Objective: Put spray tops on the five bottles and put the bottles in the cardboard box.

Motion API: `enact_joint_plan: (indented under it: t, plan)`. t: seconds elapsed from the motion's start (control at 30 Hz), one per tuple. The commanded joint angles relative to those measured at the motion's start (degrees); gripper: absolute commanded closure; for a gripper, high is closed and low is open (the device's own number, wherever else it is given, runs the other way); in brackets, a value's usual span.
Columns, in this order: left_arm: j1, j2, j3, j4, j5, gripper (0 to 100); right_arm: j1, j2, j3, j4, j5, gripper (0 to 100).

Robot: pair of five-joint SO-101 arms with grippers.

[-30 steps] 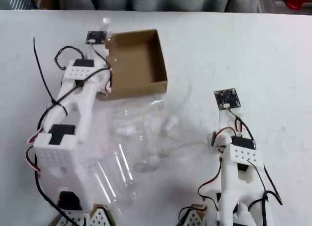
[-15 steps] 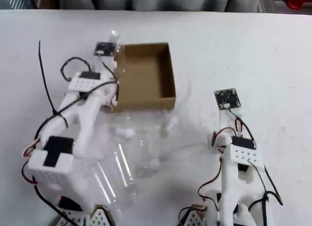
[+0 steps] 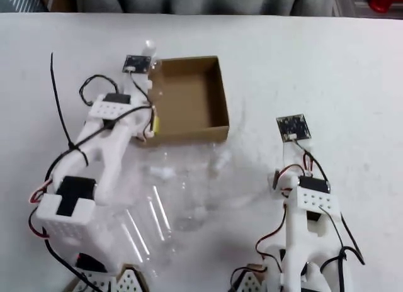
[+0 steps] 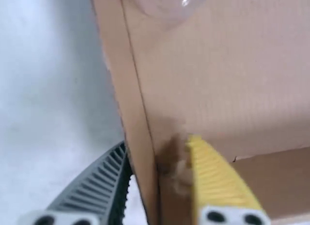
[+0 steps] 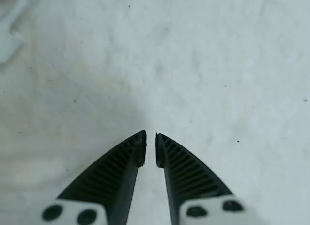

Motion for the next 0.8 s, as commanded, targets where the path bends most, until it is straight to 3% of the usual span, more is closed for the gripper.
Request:
enact_joint_plan:
  t: [0.0, 0.27, 0.77]
  plan:
    - [-0.13, -4.26, -0.09, -0.35, -0.09, 70, -0.22, -1.01, -0.18, -0.92, 0.62, 98.3]
    - [-0.75, -4.35, -1.41, 0.44, -0.35, 69, -0.31, -1.01, -0.18, -0.92, 0.62, 98.3]
    - [-1.71, -4.44, -14.95, 16.26, -0.62, 69, -0.13, -0.92, -0.18, -0.92, 0.62, 98.3]
